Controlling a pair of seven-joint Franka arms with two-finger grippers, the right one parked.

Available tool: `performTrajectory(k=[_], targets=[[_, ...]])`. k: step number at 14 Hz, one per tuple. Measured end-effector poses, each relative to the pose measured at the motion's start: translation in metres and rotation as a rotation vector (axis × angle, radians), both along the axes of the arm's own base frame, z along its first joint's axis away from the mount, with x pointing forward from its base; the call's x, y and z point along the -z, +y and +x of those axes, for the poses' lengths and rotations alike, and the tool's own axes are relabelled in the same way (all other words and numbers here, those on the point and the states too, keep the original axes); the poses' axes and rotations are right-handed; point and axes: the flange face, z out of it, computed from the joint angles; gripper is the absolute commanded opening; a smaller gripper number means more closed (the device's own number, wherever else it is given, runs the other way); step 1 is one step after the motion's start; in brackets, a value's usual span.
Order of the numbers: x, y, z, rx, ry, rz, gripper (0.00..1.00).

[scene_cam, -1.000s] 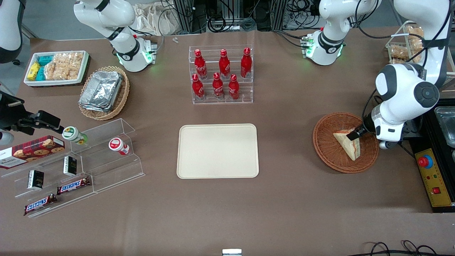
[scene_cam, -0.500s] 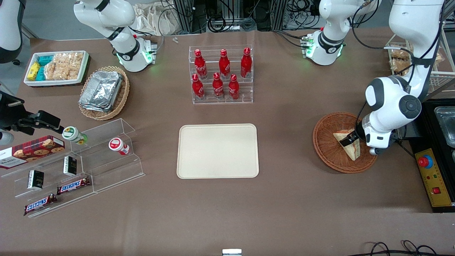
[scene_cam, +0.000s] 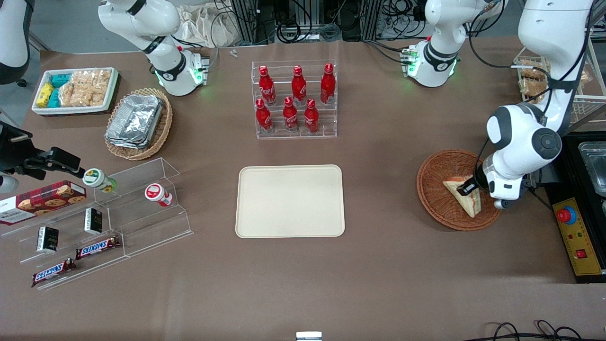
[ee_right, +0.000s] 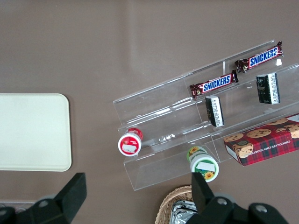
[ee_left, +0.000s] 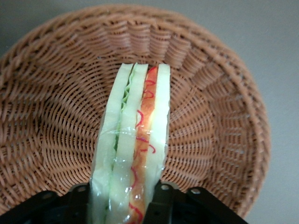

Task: Place sandwich from basket to tray
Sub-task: 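Lift the sandwich out of the basket and carry it toward the tray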

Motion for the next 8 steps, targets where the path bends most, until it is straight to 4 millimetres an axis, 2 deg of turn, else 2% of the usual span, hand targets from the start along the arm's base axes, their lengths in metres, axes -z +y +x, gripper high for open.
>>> performTrajectory(k=[2, 3, 5, 7, 8], targets=[[-0.021, -0.003, 0.007, -0.016, 0.028, -0.001, 0.0], [-0.039, -0.006, 0.013, -0.012, 0.052, -0.002, 0.0], [-0.092, -0.021, 0.025, 0.009, 0.105, -0.003, 0.0], [-0.154, -0.053, 0.033, 0.048, 0.129, -0.004, 0.0], [-0.184, -0.075, 0.036, 0.08, 0.128, -0.005, 0.0]])
